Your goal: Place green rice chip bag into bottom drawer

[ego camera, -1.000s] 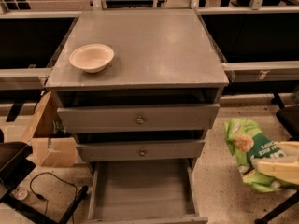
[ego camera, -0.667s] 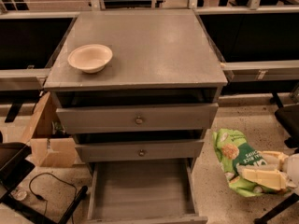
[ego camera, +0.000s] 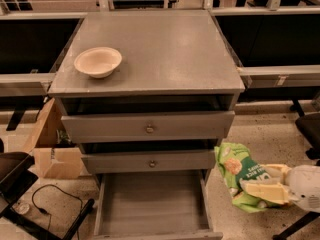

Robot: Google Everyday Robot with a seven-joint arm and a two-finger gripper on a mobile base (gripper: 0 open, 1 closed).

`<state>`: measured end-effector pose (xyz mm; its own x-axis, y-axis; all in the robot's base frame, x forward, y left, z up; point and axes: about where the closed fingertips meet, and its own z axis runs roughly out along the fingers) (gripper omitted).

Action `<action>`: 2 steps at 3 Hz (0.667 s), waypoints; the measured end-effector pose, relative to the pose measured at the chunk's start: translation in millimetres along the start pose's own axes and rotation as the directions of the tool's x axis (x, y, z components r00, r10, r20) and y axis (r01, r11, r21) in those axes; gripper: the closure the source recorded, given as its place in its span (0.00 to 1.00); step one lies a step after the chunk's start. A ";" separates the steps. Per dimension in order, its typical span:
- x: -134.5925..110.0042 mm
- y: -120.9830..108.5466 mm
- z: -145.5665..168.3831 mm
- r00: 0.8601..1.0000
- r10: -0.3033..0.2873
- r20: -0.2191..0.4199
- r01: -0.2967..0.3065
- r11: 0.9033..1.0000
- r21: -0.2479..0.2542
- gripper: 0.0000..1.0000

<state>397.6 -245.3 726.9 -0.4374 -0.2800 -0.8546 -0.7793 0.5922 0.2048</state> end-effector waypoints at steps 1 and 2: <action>27.5 19.2 62.2 0.997 -0.029 -0.072 0.026 0.998 -0.049 1.00; 71.9 37.9 133.4 0.989 -0.027 -0.143 0.015 0.996 -0.083 1.00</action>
Offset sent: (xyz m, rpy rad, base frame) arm 0.0036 0.1605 -0.2040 -0.1458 0.1521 0.1209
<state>396.5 -142.1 609.6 -0.4760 -0.4013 -0.7826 -0.8205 0.5230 0.2309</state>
